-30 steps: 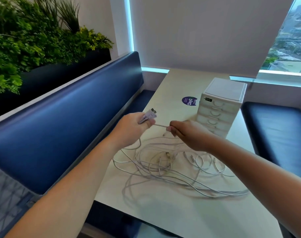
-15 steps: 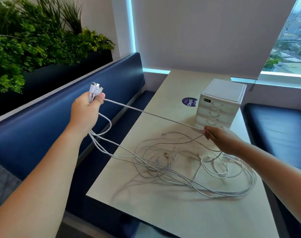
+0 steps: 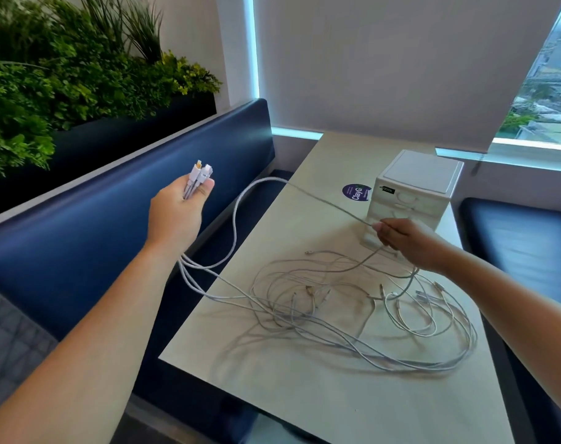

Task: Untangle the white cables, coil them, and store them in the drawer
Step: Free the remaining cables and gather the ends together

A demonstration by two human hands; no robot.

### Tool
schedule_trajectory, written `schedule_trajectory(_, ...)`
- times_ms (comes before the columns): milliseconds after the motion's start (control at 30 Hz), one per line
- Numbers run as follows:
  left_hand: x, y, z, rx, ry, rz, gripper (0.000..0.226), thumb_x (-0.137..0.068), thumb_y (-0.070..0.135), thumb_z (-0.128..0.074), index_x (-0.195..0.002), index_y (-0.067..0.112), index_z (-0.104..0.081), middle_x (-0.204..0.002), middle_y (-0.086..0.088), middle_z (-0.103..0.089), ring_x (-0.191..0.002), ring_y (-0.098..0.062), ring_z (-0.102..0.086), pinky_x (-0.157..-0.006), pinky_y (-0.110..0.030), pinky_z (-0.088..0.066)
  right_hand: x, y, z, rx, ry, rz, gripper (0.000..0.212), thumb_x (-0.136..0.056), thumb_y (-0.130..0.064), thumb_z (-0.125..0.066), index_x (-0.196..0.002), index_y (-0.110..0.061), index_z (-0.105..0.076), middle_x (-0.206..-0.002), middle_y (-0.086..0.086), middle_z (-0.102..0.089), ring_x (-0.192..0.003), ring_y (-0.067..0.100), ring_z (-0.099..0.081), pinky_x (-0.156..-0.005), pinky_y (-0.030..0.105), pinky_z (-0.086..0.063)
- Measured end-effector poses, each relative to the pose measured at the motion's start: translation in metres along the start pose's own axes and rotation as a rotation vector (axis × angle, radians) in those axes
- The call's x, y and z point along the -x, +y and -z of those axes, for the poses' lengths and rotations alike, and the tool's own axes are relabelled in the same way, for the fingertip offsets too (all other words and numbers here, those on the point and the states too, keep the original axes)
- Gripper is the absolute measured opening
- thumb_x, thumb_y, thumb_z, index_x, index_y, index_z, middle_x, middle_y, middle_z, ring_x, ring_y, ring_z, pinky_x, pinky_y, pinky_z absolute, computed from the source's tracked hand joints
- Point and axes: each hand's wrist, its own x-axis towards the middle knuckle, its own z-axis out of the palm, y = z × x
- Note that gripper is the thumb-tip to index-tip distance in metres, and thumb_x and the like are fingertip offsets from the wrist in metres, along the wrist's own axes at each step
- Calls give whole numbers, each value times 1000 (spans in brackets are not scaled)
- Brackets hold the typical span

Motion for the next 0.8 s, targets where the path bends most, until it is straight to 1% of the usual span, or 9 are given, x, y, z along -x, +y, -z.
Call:
schedule_trajectory(67, 8, 17, -8, 51, -29, -79, 13, -98, 39, -54, -100, 32, -64, -89, 9, -62, -74, -1, -46, -78, -26, -42, -3, -19, -1, -58, -79, 41, 53, -85, -66, -34, -62, -20, -47, -60, -1, -44, -57, 15, -41, -62, 34, -36)
schedule_trajectory(100, 14, 28, -14, 82, -78, -127, 16, -98, 35, -56, -108, 31, -68, -101, 13, -66, -90, 1, -64, -85, -18, -42, -4, -30, -1, -92, -116, 76, 57, -83, -72, -34, -61, -21, -47, -59, -2, -43, -56, 14, -39, -61, 34, -35)
schedule_trajectory(133, 20, 38, -22, 116, -152, -173, 21, -98, 30, -58, -115, 28, -69, -110, 15, -66, -117, 1, -49, -89, -10, -41, -6, -41, -3, -131, -148, 115, 58, -84, -74, -34, -61, -22, -48, -59, -2, -43, -55, 14, -38, -61, 33, -34)
schedule_trajectory(200, 33, 53, -41, 131, -353, -252, 25, -97, 27, -59, -120, 26, -69, -118, 14, -67, -106, 15, -58, -97, -10, -42, -10, -60, -5, -207, -188, 179, 51, -86, -65, -38, -61, -21, -49, -58, -3, -41, -55, 12, -36, -58, 30, -32)
schedule_trajectory(300, 46, 67, -65, -1, -591, -236, 19, -98, 33, -57, -110, 28, -71, -94, 14, -71, -82, 3, -61, -79, -22, -51, -13, -79, -6, -277, -178, 240, 42, -91, -52, -40, -63, -22, -50, -59, -5, -42, -54, 9, -35, -57, 28, -31)
schedule_trajectory(367, 49, 73, -73, -15, -635, -193, 20, -99, 34, -54, -94, 22, -70, -83, 8, -68, -77, -7, -60, -75, -31, -49, -15, -80, -6, -238, -156, 263, 41, -94, -51, -40, -64, -24, -50, -60, -7, -43, -55, 10, -37, -59, 29, -33)
schedule_trajectory(533, 45, 74, -72, -61, -606, -220, 23, -102, 31, -47, -85, 21, -60, -54, 20, -54, -51, -1, -45, -53, -20, -31, -11, -59, -15, -82, -121, 213, 51, -83, -74, -32, -68, -28, -50, -63, -3, -47, -60, 15, -42, -61, 37, -38)
schedule_trajectory(600, 39, 72, -65, -37, -531, -211, 24, -102, 26, -46, -83, 22, -59, -60, 8, -59, -51, -7, -46, -53, -26, -37, -9, -43, -20, -84, -96, 174, 50, -82, -73, -29, -68, -30, -50, -63, -5, -48, -61, 17, -44, -64, 42, -40)
schedule_trajectory(800, 7, 56, -27, 59, -246, -156, 30, -103, 38, -45, -78, 27, -57, -89, -27, -60, -79, -16, -51, -75, -32, -39, 10, -5, -18, 5, 5, 125, 42, -96, -54, -31, -65, -28, -42, -61, -9, -47, -59, 10, -44, -62, 31, -35)
